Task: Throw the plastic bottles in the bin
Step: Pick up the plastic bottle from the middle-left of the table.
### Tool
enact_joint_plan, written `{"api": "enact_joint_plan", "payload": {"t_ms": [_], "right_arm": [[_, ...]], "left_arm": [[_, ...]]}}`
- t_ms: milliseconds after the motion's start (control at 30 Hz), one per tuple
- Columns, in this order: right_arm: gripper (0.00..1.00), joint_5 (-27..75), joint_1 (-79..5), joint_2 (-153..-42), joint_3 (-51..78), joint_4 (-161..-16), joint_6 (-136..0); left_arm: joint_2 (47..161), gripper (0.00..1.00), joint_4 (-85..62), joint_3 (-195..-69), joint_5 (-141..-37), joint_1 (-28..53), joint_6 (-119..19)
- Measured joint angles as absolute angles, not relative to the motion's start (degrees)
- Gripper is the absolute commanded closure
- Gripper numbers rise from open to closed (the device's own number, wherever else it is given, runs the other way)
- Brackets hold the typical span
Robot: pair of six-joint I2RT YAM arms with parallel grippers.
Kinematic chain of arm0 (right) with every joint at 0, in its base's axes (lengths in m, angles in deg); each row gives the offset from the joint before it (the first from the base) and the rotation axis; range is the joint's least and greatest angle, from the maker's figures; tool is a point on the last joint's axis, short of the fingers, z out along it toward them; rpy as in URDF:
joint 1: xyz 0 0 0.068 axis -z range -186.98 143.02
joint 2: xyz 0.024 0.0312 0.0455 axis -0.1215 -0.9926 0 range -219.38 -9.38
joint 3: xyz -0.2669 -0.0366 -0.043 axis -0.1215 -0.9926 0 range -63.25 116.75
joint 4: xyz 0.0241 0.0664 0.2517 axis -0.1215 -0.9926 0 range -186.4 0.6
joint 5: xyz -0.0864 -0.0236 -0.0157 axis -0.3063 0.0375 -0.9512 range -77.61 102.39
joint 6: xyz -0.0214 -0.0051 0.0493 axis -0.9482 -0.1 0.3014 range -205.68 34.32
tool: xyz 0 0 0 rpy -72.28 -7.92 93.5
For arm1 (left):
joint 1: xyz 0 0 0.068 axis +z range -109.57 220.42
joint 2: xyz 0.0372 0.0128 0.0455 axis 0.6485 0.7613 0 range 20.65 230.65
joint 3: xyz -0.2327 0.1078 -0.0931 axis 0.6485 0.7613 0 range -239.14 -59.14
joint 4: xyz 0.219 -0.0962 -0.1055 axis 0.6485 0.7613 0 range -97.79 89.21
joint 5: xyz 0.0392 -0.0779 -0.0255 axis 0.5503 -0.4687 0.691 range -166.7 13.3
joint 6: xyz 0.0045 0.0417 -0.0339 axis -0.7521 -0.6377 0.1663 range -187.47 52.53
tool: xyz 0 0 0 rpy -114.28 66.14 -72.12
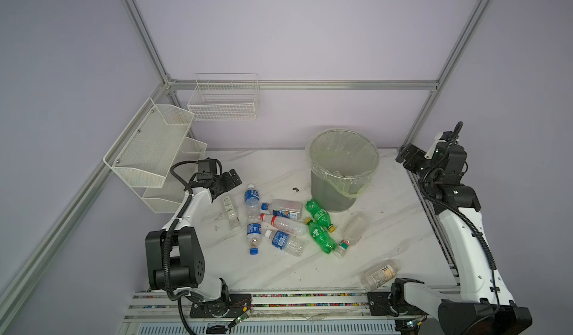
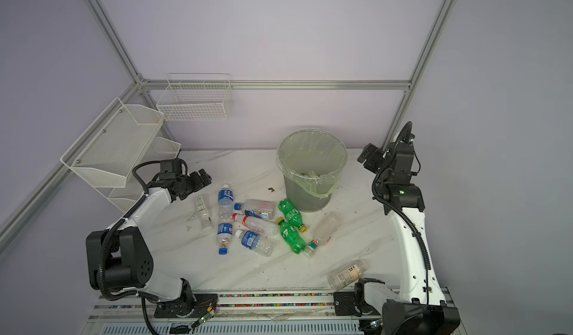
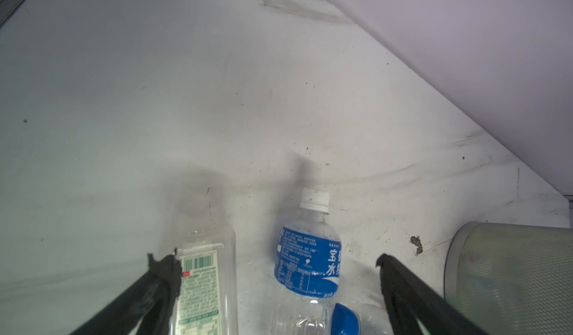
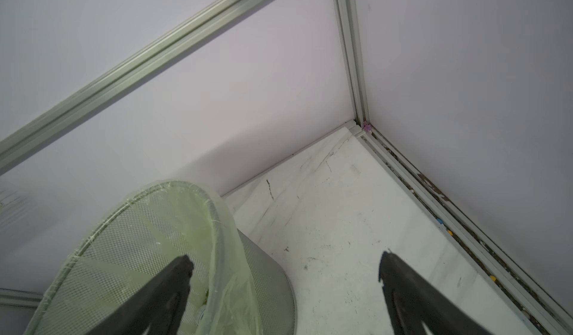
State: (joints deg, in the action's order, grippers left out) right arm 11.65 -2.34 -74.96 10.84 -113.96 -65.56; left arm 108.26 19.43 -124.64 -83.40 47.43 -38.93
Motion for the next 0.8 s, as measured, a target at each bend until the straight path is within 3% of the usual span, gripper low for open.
{"api": "enact_joint_plan", "payload": {"t_ms": [400,667,800], "right_arm": [[0.03,15.9,1.0,-75.7,6.2,-112.6,-66.0],[0.03,17.7,1.7,-74.7,3.7,-112.2,-66.8],[0.03,18.1,1.8,-74.4,3.7,-111.9,-67.1]], "left_arm": [[108.2,0.00,35.5,-131.8,-77.7,47.4,-40.7],[111.7,0.00,38.8,-132.4,-77.7,47.4,-41.1],[112.8,0.05,39.4,-132.4,-76.4,47.4,-41.8]]}}
